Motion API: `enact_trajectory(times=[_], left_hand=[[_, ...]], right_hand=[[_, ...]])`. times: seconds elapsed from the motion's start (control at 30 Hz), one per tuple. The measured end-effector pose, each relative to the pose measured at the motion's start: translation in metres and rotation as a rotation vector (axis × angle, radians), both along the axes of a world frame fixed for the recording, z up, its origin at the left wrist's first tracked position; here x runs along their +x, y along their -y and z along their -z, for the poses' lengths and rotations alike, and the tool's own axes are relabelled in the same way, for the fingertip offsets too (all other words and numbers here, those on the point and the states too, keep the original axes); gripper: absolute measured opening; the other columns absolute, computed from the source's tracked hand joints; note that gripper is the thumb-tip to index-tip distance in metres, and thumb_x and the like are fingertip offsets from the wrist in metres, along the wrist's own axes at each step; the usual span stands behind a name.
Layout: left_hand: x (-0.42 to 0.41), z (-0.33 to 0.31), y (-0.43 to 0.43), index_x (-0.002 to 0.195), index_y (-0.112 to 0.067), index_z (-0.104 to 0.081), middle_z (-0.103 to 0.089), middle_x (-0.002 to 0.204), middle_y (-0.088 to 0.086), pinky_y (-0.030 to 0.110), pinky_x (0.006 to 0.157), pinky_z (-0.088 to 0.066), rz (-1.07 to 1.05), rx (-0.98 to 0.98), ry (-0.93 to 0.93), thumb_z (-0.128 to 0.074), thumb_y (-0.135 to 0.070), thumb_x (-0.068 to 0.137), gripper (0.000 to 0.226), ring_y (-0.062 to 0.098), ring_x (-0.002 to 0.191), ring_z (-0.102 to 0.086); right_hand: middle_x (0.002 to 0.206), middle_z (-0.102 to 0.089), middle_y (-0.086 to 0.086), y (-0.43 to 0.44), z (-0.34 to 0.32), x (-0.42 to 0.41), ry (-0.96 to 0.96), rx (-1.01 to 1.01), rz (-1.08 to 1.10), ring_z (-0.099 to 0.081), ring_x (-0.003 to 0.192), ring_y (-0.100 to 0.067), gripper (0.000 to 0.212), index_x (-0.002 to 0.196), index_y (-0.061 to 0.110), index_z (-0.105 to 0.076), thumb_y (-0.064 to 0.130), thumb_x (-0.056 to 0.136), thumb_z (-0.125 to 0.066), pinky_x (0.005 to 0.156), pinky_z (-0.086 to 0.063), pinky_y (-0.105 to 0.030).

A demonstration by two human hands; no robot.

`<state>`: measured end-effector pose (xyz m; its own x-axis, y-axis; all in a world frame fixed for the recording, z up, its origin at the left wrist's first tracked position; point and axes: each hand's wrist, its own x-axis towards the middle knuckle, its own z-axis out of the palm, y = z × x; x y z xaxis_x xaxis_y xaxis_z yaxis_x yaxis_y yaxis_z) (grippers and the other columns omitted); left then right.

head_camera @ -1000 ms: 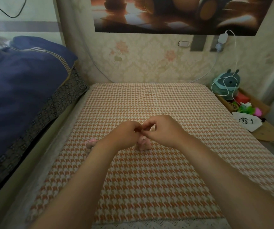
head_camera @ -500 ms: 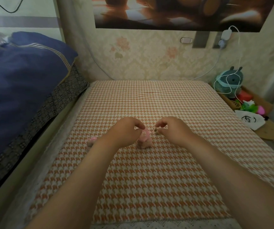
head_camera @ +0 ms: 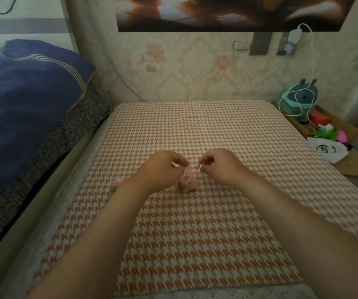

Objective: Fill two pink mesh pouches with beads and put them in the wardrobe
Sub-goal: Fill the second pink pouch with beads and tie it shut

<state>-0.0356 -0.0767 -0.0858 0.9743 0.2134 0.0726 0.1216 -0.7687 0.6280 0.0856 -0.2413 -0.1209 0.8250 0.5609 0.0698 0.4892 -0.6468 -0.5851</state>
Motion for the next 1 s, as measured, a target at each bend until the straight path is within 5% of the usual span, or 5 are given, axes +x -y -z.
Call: enact_trajectory(times=[0.2,0.33,0.73,0.87,1.0], left_hand=[[0.0,0.001,-0.002,0.114,-0.025,-0.072,-0.063,0.101,-0.016,0.007,0.061,-0.036,0.008,-0.028,-0.007,-0.057,-0.018,0.093,0.027,-0.008,0.078,-0.054],[-0.001,0.002,-0.002,0.103,-0.03,-0.072,-0.067,0.096,-0.016,0.016,0.065,-0.042,0.007,-0.083,-0.006,-0.058,-0.016,0.09,0.023,-0.001,0.084,-0.06],[-0.006,0.002,-0.005,0.105,-0.033,-0.073,-0.072,0.099,-0.019,0.023,0.075,-0.051,0.068,-0.22,0.008,-0.069,-0.026,0.084,0.022,-0.003,0.084,-0.067],[-0.006,0.009,-0.005,0.119,-0.034,-0.06,-0.064,0.113,-0.019,0.022,0.077,-0.057,0.119,-0.208,-0.015,-0.081,-0.034,0.075,0.049,-0.001,0.097,-0.064],[-0.005,0.018,0.001,0.137,-0.029,-0.042,-0.059,0.113,-0.013,0.016,0.073,-0.051,0.104,-0.238,-0.035,-0.085,-0.032,0.074,0.076,0.0,0.094,-0.062]], right_hand=[[0.087,-0.073,0.012,-0.007,-0.04,-0.021,-0.046,0.303,-0.082,-0.067,0.066,0.004,0.006,0.094,0.03,-0.077,0.032,0.089,-0.077,0.063,-0.05,-0.019],[0.088,-0.072,0.017,-0.01,-0.044,-0.04,0.04,0.186,-0.212,-0.058,0.065,0.014,0.005,0.093,0.035,-0.076,0.033,0.088,-0.076,0.064,-0.043,-0.014],[0.097,-0.066,0.021,-0.009,-0.041,-0.041,0.09,-0.021,-0.208,-0.061,0.091,0.0,0.013,0.093,0.036,-0.079,0.039,0.094,-0.067,0.084,-0.054,-0.034],[0.089,-0.075,0.012,-0.01,-0.04,-0.04,0.038,-0.072,-0.18,-0.068,0.08,-0.011,0.02,0.095,0.034,-0.078,0.042,0.097,-0.06,0.074,-0.058,-0.04],[0.073,-0.072,0.0,-0.008,-0.041,-0.039,0.053,-0.102,-0.144,-0.056,0.055,-0.015,0.026,0.084,0.027,-0.079,0.032,0.098,-0.057,0.055,-0.046,-0.034]])
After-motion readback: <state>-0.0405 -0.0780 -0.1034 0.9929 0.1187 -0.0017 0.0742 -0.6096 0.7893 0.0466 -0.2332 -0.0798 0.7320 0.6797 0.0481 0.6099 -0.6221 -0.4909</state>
